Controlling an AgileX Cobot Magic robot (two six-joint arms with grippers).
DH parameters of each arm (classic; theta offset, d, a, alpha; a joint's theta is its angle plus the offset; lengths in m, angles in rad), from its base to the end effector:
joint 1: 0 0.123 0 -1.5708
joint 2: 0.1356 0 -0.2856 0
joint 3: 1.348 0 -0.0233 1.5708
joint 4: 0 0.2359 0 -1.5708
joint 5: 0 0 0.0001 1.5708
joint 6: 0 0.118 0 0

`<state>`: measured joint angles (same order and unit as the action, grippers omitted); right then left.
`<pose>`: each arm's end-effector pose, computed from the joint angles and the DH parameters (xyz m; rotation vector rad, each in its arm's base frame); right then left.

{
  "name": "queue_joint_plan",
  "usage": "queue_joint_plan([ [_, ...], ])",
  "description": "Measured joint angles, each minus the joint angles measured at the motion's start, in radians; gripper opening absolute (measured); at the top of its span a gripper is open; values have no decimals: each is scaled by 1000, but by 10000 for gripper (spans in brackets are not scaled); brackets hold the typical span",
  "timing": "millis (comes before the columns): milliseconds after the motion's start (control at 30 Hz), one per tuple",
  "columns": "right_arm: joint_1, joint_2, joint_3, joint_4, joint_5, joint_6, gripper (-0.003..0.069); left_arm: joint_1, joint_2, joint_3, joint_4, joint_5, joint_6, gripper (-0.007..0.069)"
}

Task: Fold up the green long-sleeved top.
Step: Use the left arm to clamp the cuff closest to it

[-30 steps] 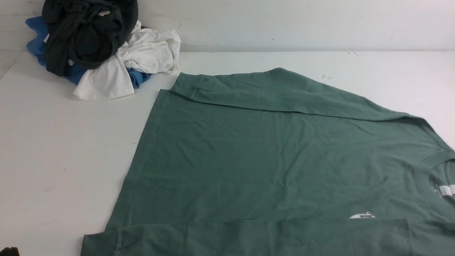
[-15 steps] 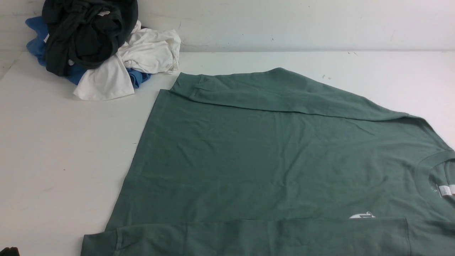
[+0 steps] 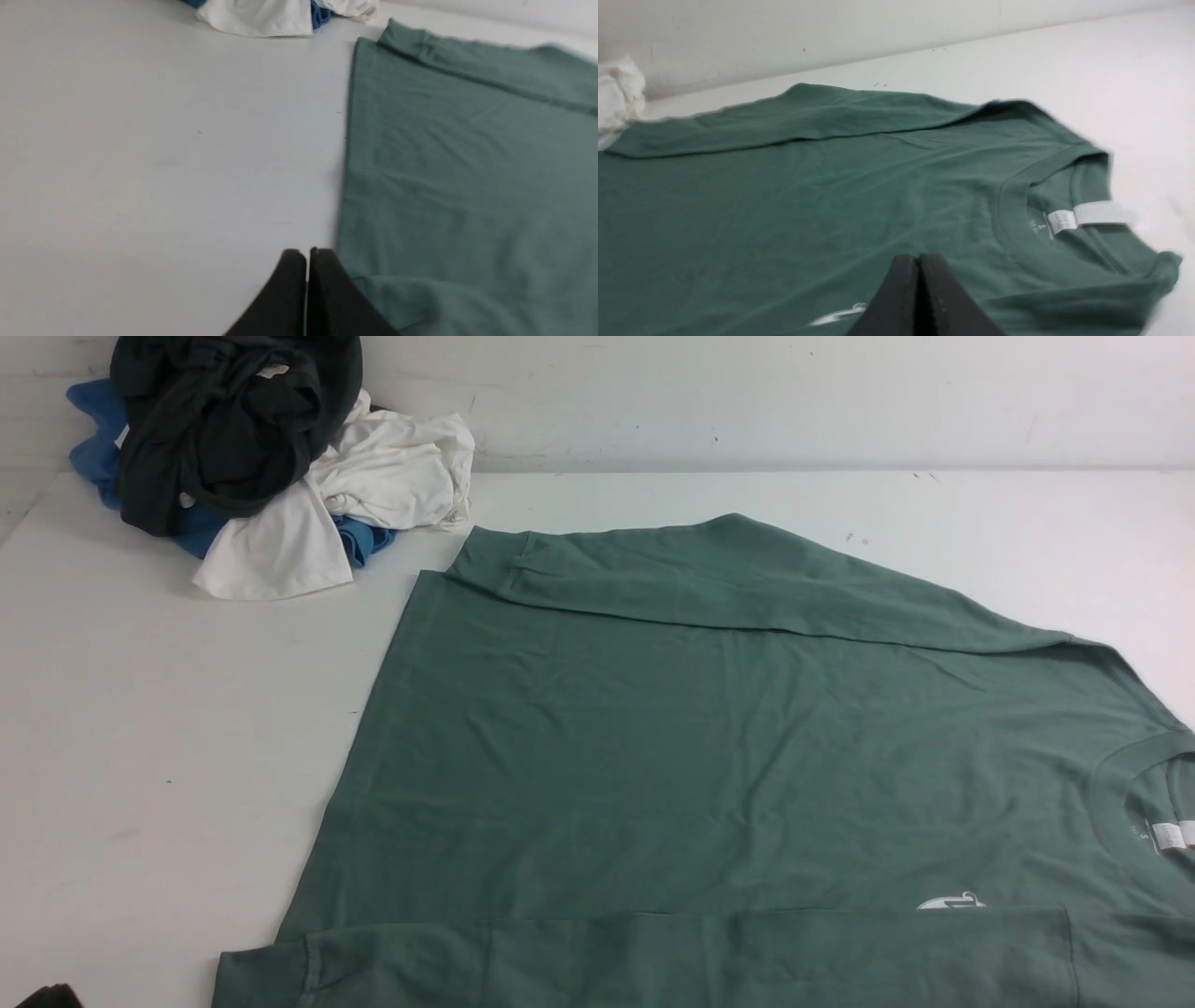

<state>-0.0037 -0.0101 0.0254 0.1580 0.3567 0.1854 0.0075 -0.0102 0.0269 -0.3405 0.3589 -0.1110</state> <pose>0.0635 0.0063 0.1662 0.2743 1.8400 0.2802 0.0633 -0.0134 0.1673 -0.3227 1.8292 -0.4039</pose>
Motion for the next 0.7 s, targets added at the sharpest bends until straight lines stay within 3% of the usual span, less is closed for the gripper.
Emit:
queue_joint_plan([
  [67, 0, 0, 0, 87, 2, 47, -15, 0, 0, 0, -139, -6, -73, -7],
  [100, 0, 0, 0, 222, 4, 110, -15, 0, 0, 0, -277, -15, -136, -7],
  [167, 0, 0, 1, 385, 9, 180, -15, 0, 0, 0, -414, -22, -182, -7],
  [267, 0, 0, -1, 572, 6, 232, -15, 0, 0, 0, -513, -28, -189, -7],
  [500, 0, 0, -1, 610, 1, 170, -15, 0, 0, 0, -548, -50, -168, -7],
  [567, 0, 0, -1, 610, 0, 135, -15, 0, 0, -18, -545, -43, -96, -7],
  [667, 0, 0, -16, 604, 2, -24, -15, 0, 3, -160, -504, 12, 170, -7],
  [700, 0, 0, -23, 600, 2, -35, -15, 0, 6, -181, -496, 16, 199, -7],
])
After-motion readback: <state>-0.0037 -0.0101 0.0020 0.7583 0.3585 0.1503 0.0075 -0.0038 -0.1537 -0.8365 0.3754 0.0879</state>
